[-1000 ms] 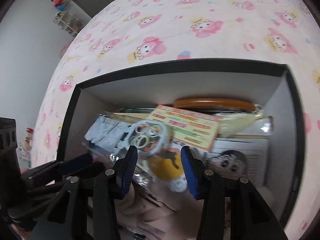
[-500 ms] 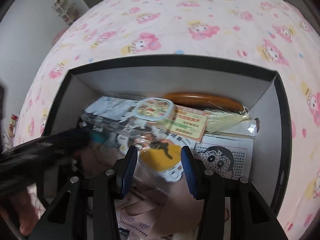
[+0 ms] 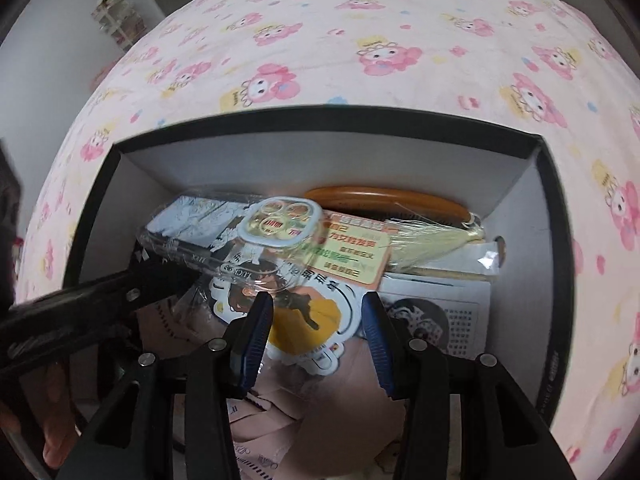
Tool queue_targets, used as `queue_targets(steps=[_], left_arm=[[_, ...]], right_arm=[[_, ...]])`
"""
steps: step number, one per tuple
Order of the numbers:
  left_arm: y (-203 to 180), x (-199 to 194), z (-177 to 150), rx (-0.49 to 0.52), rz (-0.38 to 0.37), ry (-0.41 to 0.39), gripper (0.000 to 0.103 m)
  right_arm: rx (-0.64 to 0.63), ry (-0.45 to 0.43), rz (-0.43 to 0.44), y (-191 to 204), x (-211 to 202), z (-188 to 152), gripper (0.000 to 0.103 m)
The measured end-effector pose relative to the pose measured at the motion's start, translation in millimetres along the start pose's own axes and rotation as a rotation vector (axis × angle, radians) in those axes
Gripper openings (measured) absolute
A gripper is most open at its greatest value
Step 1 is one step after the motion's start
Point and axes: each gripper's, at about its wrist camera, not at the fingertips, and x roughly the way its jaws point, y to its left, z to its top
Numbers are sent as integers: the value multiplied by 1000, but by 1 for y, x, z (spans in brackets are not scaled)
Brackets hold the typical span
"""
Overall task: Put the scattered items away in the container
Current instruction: 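Withdraw the left gripper from the box toward the white smartwatch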
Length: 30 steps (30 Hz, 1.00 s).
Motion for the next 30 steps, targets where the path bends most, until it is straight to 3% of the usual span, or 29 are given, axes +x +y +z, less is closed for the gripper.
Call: queue_targets(steps=[2, 5, 8, 13, 18, 22, 30], left_arm=[[-10, -20, -10, 33, -5, -41, 41], [-23, -46, -26, 91, -8, -107, 55], [-38, -66, -44, 132, -21, -156, 57], [-49, -95, -76, 199, -64, -189, 60], [-41, -122, -112, 247, -92, -187, 64], [-36, -142, -136, 301, -74, -198, 64], [-2, -181, -156, 280, -103, -241, 64]], right_arm=[[20, -26, 17, -2, -14, -3, 42], [35, -112, 9, -4, -43, -15, 44], [51, -161, -45, -1, -69, -30, 45], [79, -267, -54, 10, -111, -74, 52], [105, -291, -47, 26, -132, -112, 52], [73, -299, -96, 47, -148, -138, 52], [-36, -332, -111, 97, -172, -158, 52]])
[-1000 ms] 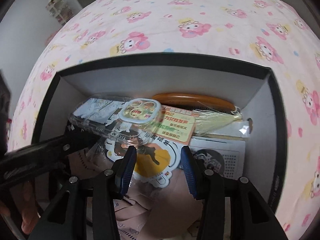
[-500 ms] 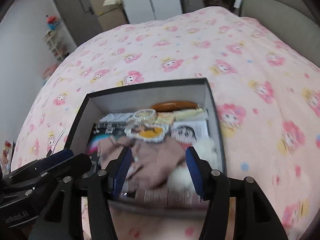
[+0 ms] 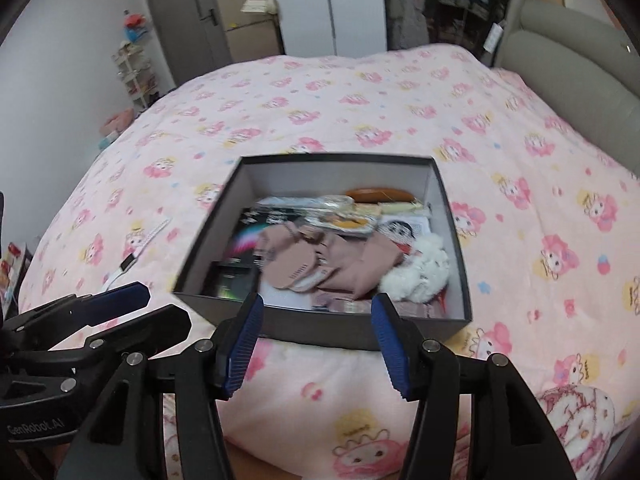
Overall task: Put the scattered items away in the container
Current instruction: 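Withdraw the left gripper from the box toward the white smartwatch, then grasp the white smartwatch by its strap with the left gripper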
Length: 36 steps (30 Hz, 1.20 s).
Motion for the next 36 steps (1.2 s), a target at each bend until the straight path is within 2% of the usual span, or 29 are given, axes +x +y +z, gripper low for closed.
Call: queue_targets(steps=[8, 18, 27, 31, 33, 36], left_arm=[[45, -41, -14, -49, 40, -43, 65], [132, -80, -42, -197, 106, -93, 65], [195, -86, -59, -315, 172, -100, 64], [222, -79, -62, -359, 201, -77, 65], [237, -74, -64, -384, 216, -75, 65], [263, -69, -64, -423, 333, -99, 64]], right_arm=[[-81, 6, 51, 60, -4, 0, 52], [-223, 48, 123, 154, 18, -1, 52], [-302, 127, 192, 213, 61, -5, 52], [-319, 177, 229, 232, 84, -6, 52], [-326, 211, 265, 242, 101, -6, 52], [-298, 288, 390, 248, 131, -2, 52]])
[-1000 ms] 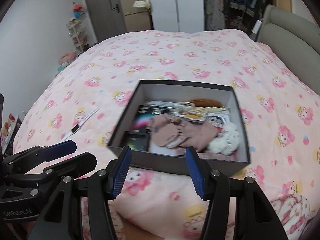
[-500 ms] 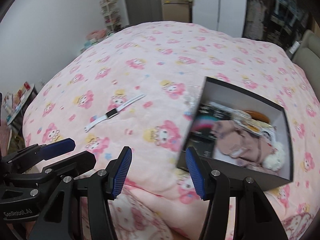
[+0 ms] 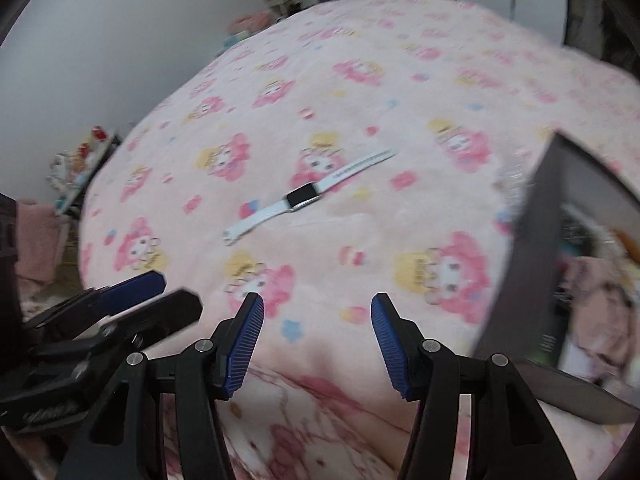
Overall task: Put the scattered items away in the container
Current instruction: 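Grasp the white smartwatch by its strap with the left gripper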
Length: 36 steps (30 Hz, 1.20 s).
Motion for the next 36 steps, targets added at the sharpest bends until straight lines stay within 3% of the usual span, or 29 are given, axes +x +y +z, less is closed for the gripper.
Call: queue_targets(steps=[2, 7, 12, 16, 18, 21, 25, 29, 34, 35, 36], left_arm=[[23, 13, 7, -69, 22, 5, 63], [69, 45, 21, -201, -47, 41, 62], [95, 93, 27, -340, -224, 145, 58], [100, 126, 27, -416, -330, 224, 58], [103, 133, 29, -444, -318, 201, 58], [114, 136, 36, -513, -294, 143, 56], [129, 130, 42, -627, -272, 19, 55], [122, 149, 40, -628, -281, 74, 55], [128, 152, 42, -695, -272, -3, 53], [131, 152, 44, -701, -265, -10, 47], [131, 153, 45, -696, -253, -10, 32]], right_arm=[[40, 28, 3, -12, 17, 7, 52], [59, 39, -35, -32, 48, 35, 52], [73, 42, 16, -39, 78, 68, 52], [152, 90, 119, -51, 114, 80, 52], [213, 97, 162, -59, 131, 83, 52], [277, 90, 154, -69, 148, 89, 52], [341, 19, 174, -75, 154, 99, 53], [375, 23, 176, -76, 166, 97, 53], [330, 13, 175, -67, 164, 90, 53], [349, 5, 191, -69, 163, 90, 51], [360, 0, 199, -70, 163, 91, 47]])
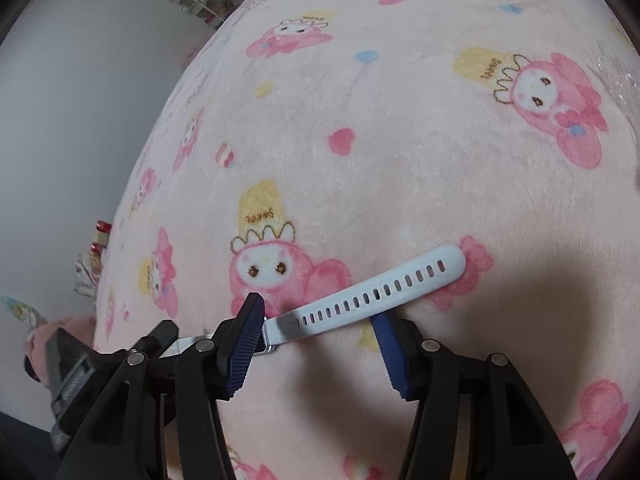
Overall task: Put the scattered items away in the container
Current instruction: 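Grasp the white smartwatch by its strap with the left gripper, then carry the smartwatch with the left gripper over the black box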
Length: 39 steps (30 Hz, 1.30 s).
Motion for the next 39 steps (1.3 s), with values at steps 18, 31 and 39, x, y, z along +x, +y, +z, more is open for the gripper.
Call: queue_targets(steps=[18, 31, 39], left_arm=[[-106, -80, -79, 370, -86, -30, 5], [-213, -85, -214, 628, -195, 132, 5], [-265, -53, -275, 719, -191, 211, 5]], right_arm=[[-143, -159, 46, 19, -140, -43, 2], [-55, -305, -100, -66, -297, -101, 2], [-37, -377, -165, -112, -353, -113, 2]])
